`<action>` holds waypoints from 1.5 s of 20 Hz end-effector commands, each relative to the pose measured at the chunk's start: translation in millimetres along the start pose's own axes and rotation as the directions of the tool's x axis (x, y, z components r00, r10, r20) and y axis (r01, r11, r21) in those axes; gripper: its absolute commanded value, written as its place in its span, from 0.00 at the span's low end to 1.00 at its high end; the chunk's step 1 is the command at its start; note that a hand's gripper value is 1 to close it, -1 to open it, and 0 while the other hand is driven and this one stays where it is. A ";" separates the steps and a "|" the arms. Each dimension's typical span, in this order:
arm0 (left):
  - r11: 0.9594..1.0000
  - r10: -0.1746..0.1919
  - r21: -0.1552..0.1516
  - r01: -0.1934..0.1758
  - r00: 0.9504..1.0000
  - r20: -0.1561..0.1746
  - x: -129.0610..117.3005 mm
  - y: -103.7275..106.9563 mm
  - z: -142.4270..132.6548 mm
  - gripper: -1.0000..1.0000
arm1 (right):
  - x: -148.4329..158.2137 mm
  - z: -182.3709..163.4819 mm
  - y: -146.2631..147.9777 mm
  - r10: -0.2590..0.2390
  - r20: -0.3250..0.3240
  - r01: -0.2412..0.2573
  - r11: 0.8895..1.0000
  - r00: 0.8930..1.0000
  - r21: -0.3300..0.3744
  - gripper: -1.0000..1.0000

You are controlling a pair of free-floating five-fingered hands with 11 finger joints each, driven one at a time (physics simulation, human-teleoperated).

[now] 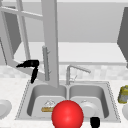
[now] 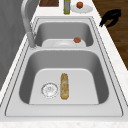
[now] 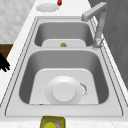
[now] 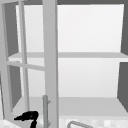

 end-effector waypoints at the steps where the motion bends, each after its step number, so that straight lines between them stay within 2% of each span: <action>1: 1.000 -0.006 -0.004 0.005 1.000 -0.005 4.9 12.2 -33.9 0.00 | 0.0 0.0 0.0 0.000 0.000 0.000 1.000 1.000 0.000 0.50; 5: 1.000 -0.008 -0.005 0.007 0.997 -0.076 2.3 23.2 -55.7 0.00 | 0.0 0.0 0.0 0.000 0.000 0.000 1.000 1.000 0.000 0.50; 9: 1.000 -0.006 -0.004 0.006 0.989 -0.146 -0.7 33.7 -78.9 0.00 | 0.0 0.0 0.0 0.000 0.000 0.000 1.000 1.000 0.000 0.50; 12: 1.000 -0.005 -0.005 0.004 0.979 -0.204 -2.4 40.6 -96.2 0.00 | 0.0 0.0 0.0 0.000 0.000 0.000 1.000 1.000 0.000 0.50; 16: 1.000 -0.005 -0.005 0.004 0.960 -0.281 -5.6 50.7 -118.3 0.00 | 0.0 0.0 0.0 0.000 0.000 0.000 1.000 1.000 0.000 0.50; 19: 1.000 -0.006 -0.004 0.005 0.940 -0.340 -7.8 58.6 -134.8 0.00 | 0.0 0.0 0.0 0.000 0.000 0.000 1.000 1.000 0.000 0.50; 22: 1.000 -0.007 -0.003 0.006 0.918 -0.396 -11.8 65.7 -150.9 0.00 | 0.0 0.0 0.0 0.000 0.000 0.000 1.000 1.000 0.000 0.50; 27: 1.000 -0.009 -0.001 0.010 0.875 -0.484 -19.5 77.2 -177.1 0.00 | 0.0 0.0 0.0 0.000 0.000 0.000 1.000 1.000 0.000 0.50; 30: 1.000 -0.010 -0.001 0.012 0.846 -0.534 -24.1 83.5 -193.6 0.00 | 0.0 0.0 0.0 0.000 0.000 0.000 1.000 1.000 0.000 0.50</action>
